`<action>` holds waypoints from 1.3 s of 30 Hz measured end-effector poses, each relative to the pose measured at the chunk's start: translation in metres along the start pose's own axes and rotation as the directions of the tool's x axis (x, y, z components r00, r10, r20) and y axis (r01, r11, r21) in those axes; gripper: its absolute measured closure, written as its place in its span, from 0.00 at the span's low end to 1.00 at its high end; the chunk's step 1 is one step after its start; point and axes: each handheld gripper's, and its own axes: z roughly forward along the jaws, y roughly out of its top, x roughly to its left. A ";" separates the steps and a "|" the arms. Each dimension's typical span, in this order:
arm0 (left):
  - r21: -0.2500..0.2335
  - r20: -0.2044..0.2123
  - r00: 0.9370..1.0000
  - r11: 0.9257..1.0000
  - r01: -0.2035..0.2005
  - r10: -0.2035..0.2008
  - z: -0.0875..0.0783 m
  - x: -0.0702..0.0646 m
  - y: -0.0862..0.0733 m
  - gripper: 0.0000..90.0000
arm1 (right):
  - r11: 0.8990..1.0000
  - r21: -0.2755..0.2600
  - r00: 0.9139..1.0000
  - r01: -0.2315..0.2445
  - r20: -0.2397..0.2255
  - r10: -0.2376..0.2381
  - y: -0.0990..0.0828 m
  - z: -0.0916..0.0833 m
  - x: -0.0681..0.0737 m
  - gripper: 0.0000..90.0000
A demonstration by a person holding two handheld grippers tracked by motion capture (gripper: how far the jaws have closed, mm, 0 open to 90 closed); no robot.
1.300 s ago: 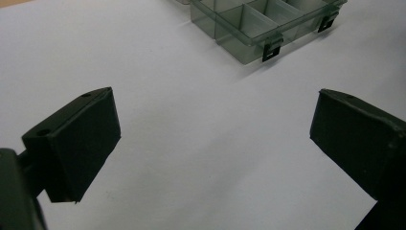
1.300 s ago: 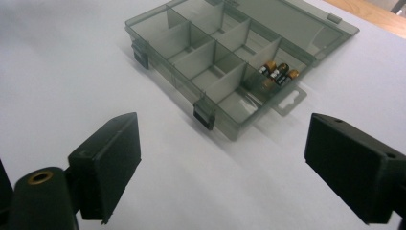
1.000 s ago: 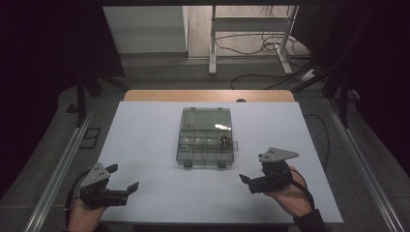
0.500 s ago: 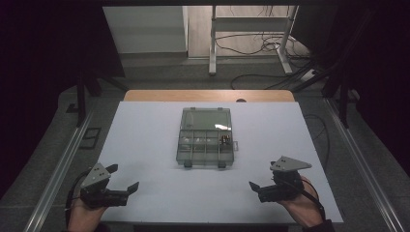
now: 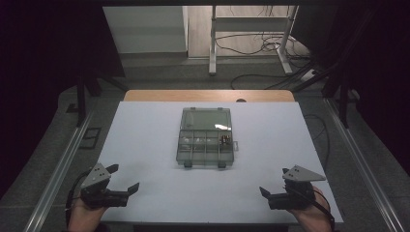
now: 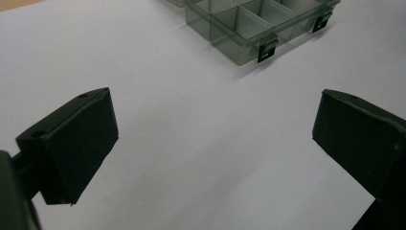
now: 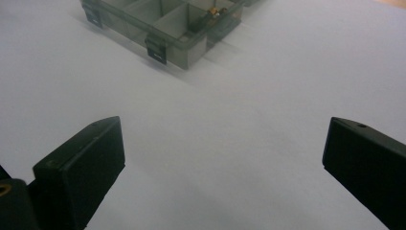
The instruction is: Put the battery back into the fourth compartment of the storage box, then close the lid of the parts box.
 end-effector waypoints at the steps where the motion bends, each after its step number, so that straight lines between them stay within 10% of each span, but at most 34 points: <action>1: 0.002 0.002 1.000 1.000 -0.001 0.001 0.000 0.000 0.000 0.02 | 1.000 0.004 1.000 0.001 0.004 -0.001 -0.002 0.000 0.000 0.01; 18: -0.013 0.015 1.000 1.000 -0.011 0.011 0.002 0.001 0.000 0.02 | 1.000 0.004 1.000 0.002 0.007 -0.002 -0.004 0.001 -0.001 0.01; 35: -0.044 0.148 0.987 0.997 0.063 -0.056 0.014 0.010 0.012 0.02 | 1.000 -0.025 1.000 0.010 -0.028 -0.011 0.021 0.013 0.003 0.03; 39: -0.042 0.129 0.992 0.999 0.015 -0.009 0.020 0.003 0.022 0.02 | 0.999 -0.047 0.999 0.012 -0.032 -0.013 0.029 0.016 0.003 0.03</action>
